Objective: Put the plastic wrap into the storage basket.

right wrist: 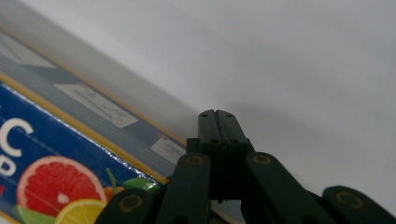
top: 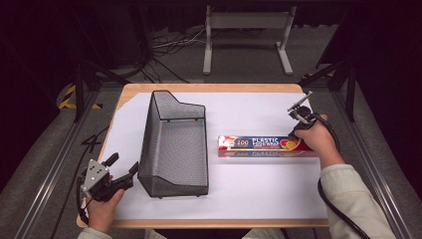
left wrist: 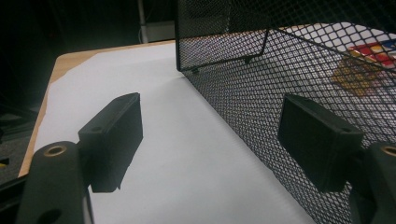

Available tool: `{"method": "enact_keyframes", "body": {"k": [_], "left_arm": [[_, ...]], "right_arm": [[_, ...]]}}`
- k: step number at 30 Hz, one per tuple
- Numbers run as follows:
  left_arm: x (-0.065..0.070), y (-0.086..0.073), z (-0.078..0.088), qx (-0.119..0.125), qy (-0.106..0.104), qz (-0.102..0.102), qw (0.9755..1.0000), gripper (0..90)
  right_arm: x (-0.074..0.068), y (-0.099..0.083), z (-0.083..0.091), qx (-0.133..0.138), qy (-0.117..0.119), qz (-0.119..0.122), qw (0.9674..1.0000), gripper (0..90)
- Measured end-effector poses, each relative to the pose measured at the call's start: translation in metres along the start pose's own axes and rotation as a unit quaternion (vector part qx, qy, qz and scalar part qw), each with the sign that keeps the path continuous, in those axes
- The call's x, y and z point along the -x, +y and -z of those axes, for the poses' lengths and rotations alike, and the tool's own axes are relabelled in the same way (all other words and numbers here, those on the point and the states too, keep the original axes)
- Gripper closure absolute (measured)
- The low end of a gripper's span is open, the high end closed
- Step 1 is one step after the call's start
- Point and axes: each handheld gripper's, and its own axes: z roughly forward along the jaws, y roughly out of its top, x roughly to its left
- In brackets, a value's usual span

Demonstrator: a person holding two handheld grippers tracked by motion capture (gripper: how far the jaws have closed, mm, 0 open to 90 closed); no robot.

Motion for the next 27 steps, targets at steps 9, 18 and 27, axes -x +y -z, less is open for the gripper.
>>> {"method": "enact_keyframes", "body": {"k": [9,18,27], "left_arm": [[0.001,0.002,-0.005,0.001,-0.003,0.0,1.0,23.2],[0.002,0.003,-0.008,0.001,-0.001,0.004,1.0,23.2],[0.001,0.002,-0.007,-0.001,-0.002,0.002,1.0,23.2]], "right_arm": [[-0.014,-0.043,0.012,0.015,0.038,0.009,0.9991,90.0],[-0.034,-0.074,0.012,-0.019,0.075,0.04,0.9962,89.4],[-0.026,-0.085,0.019,0.022,0.067,0.02,0.9973,72.3]]}}
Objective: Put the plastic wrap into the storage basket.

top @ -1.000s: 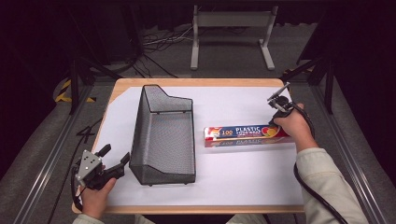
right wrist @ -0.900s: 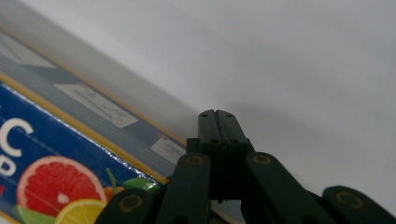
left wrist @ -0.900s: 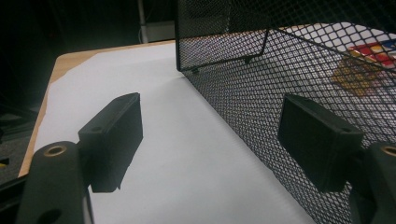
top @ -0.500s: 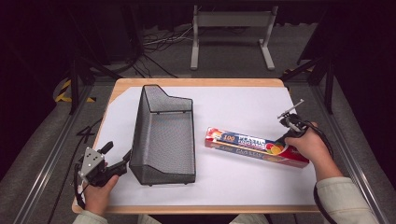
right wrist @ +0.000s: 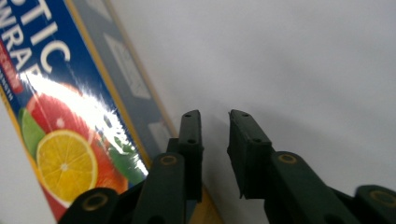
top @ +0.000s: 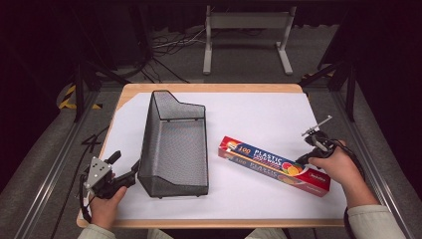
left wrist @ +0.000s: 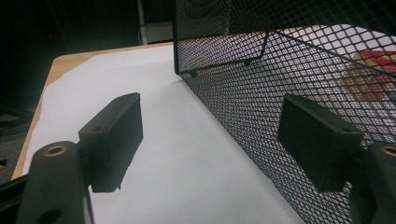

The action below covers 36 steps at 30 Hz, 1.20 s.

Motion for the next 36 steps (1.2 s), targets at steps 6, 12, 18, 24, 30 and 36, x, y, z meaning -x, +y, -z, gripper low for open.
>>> {"method": "enact_keyframes", "body": {"k": [6,12,18,24,30,36], "left_arm": [[0.0,0.0,0.001,-0.001,0.003,0.0,1.0,23.2],[0.001,-0.001,0.001,-0.001,0.003,-0.001,1.0,23.0],[0.001,-0.001,0.0,-0.002,0.001,-0.003,1.0,23.0],[0.001,-0.001,0.001,-0.002,0.001,-0.003,1.0,23.0],[0.001,-0.002,0.0,-0.006,0.001,-0.005,1.0,23.1],[0.0,-0.003,0.002,-0.006,0.003,-0.003,1.0,23.1]], "right_arm": [[-0.003,-0.003,0.019,0.127,-0.012,0.031,0.9913,60.9],[-0.024,-0.008,0.035,0.265,0.007,0.096,0.9595,49.0],[-0.043,-0.004,0.033,0.304,0.065,0.137,0.9406,39.0],[-0.054,0.005,0.021,0.292,0.081,0.159,0.9398,33.7],[-0.07,0.013,0.002,0.224,0.044,0.183,0.9563,36.2],[-0.072,0.023,-0.014,0.177,0.038,0.179,0.9671,32.3]]}}
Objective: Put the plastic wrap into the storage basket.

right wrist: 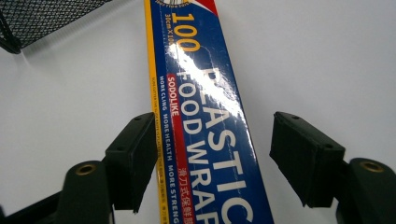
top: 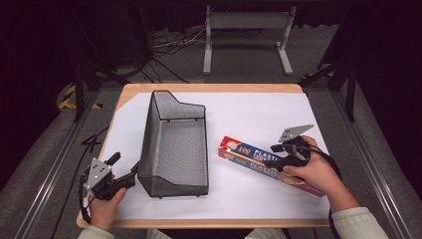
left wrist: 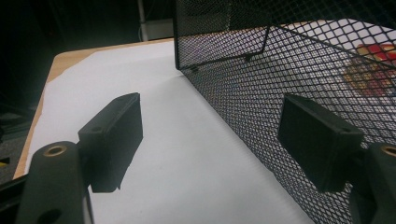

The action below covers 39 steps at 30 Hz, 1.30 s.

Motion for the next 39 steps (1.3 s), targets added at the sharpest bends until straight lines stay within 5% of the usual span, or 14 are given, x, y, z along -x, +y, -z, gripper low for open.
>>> {"method": "enact_keyframes", "body": {"k": [8,17,22,31,39], "left_arm": [[0.0,0.0,0.001,0.001,0.001,0.0,1.0,23.1],[0.0,-0.001,0.0,0.0,0.0,-0.001,1.0,23.0],[0.0,-0.001,0.0,0.001,0.0,0.0,1.0,23.0],[0.0,-0.001,0.0,0.001,0.0,0.0,1.0,23.0],[-0.001,-0.001,0.0,0.0,0.0,-0.001,1.0,23.0]], "right_arm": [[-0.005,0.002,-0.017,-0.076,-0.003,0.026,0.9968,29.8],[-0.007,0.002,-0.028,-0.116,-0.008,0.037,0.9925,28.9],[-0.006,0.0,-0.032,-0.127,0.0,0.028,0.9915,31.0],[-0.007,0.003,-0.031,-0.142,-0.008,0.058,0.9881,39.4],[-0.011,0.002,-0.028,-0.126,0.005,0.054,0.9905,40.1]]}}
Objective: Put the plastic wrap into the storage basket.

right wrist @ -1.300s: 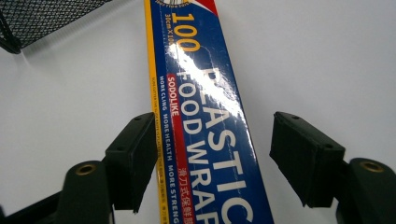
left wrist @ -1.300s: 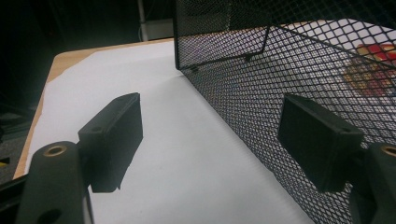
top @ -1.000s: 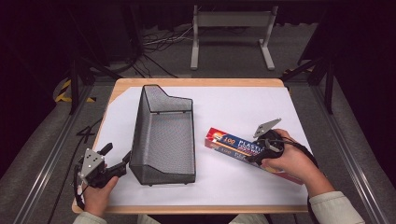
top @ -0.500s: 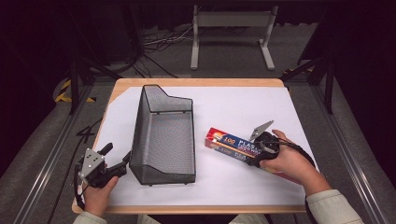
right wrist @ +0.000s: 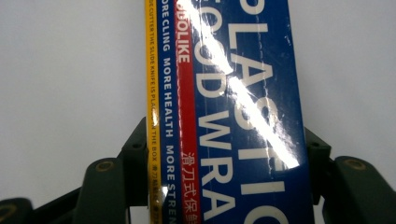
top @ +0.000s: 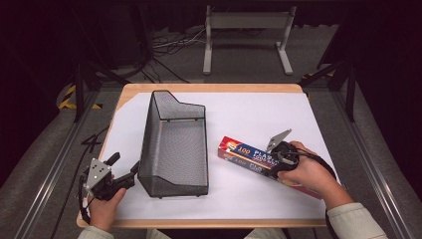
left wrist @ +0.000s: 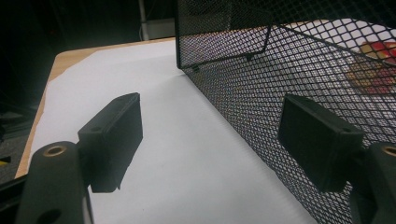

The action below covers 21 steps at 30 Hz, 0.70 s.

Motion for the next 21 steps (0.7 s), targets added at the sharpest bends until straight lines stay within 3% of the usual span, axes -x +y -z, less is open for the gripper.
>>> {"method": "enact_keyframes", "body": {"k": [7,14,21], "left_arm": [[0.001,0.001,0.0,0.001,-0.001,-0.001,1.0,23.0],[0.0,0.0,0.0,0.002,0.001,0.001,1.0,23.0],[0.0,0.0,0.001,0.002,0.001,0.002,1.0,23.0]], "right_arm": [[-0.001,0.001,0.011,0.032,-0.006,-0.021,0.9993,40.0],[-0.001,0.005,0.032,0.086,-0.022,-0.043,0.9951,39.9],[-0.003,0.01,0.045,0.101,-0.029,-0.056,0.9929,39.9]]}}
